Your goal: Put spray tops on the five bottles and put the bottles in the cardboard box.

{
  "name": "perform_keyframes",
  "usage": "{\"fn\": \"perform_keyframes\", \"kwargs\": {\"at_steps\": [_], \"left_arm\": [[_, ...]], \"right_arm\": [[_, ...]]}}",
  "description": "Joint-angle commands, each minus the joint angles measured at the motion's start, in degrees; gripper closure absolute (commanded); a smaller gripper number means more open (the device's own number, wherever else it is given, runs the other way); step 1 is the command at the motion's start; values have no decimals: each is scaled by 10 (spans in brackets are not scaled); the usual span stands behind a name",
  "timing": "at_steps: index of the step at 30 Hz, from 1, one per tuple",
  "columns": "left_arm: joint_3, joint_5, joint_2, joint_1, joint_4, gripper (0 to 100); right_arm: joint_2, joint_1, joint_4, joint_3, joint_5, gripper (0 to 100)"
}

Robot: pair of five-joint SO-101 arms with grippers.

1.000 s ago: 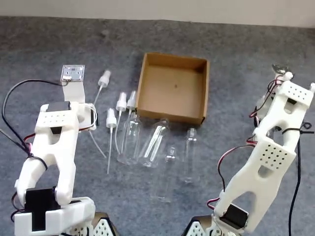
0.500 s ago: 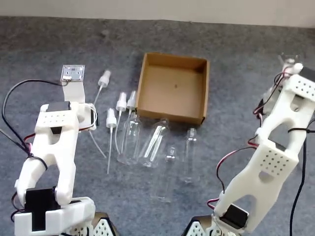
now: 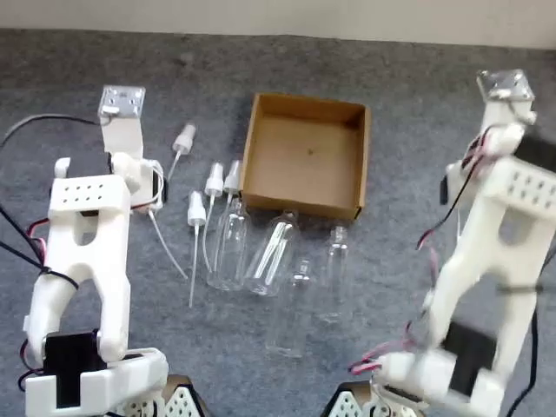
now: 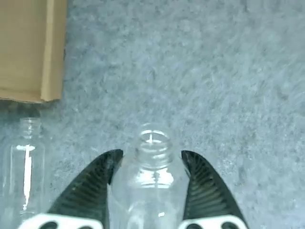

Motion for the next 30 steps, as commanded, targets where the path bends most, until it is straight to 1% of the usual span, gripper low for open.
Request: {"fn": "perform_keyframes", "kwargs": {"at_steps": [1,4,6,10,14,19,22,30], "left_arm": [[-66,-18,1,15,3,858],[-124,-20,45,10,4,858],[-147,2,98,4,4,858],[-194,76,216,-7,4,858],[-231,111,302,-21,4,858],[-239,122,321,-53,4,859],[-243,124,324,-59,0,859],[-239,120,335,-58,-9,864]], "right_arm": [[-157,-25,-130,231,4,993],[-235,-28,-184,353,3,993],[-273,-29,-204,392,4,993],[-318,-29,-218,432,4,993],[-324,-29,-219,442,4,993],[-325,-29,-220,443,42,993],[-324,-29,-220,443,44,993],[-324,-67,-218,444,44,993]]}}
